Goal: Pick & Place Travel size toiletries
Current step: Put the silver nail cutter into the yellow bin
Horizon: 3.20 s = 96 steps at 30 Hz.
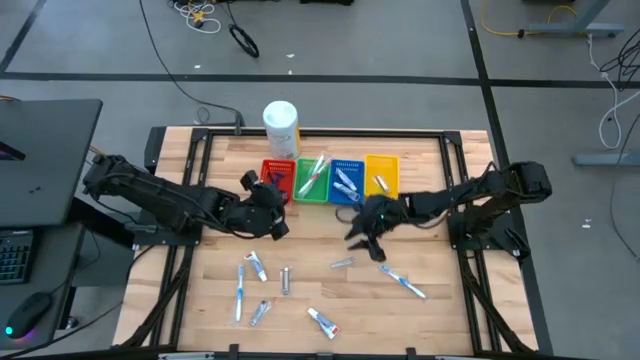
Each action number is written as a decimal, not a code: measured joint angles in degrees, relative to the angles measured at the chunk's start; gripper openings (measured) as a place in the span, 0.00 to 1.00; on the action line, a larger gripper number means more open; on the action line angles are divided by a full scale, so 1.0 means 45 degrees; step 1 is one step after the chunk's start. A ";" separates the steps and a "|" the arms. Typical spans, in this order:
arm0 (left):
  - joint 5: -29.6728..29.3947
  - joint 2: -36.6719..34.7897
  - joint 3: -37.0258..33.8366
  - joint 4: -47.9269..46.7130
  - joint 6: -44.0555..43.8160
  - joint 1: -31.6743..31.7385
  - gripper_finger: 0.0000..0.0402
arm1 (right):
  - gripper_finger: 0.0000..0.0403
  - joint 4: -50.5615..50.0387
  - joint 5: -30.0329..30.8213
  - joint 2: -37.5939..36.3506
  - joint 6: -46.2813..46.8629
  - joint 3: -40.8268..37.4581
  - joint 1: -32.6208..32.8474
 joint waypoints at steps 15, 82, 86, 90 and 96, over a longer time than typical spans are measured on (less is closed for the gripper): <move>0.3675 0.2515 -0.0020 0.0933 0.2347 0.0185 0.26 | 0.40 0.3635 0.1721 0.1264 0.1953 -0.1696 0.2152; 0.4824 -0.0227 0.0011 0.0300 0.2991 0.0024 0.26 | 0.15 -0.5739 0.8229 -0.4247 0.2043 -0.0781 -0.2876; 0.4670 -0.0977 0.0003 0.0075 0.3096 -0.0060 0.26 | 0.15 -0.5893 0.8003 -0.4172 0.2371 -0.0781 -0.4420; 0.4547 -0.1558 -0.0002 -0.0061 0.3536 -0.0127 0.26 | 0.15 -0.5908 0.7048 -0.3994 0.2386 -0.0786 -0.5686; 0.4076 -0.2465 -0.0002 -0.0177 0.4023 -0.0120 0.26 | 0.15 -0.5680 0.5490 -0.3246 0.2207 -0.0786 -0.6614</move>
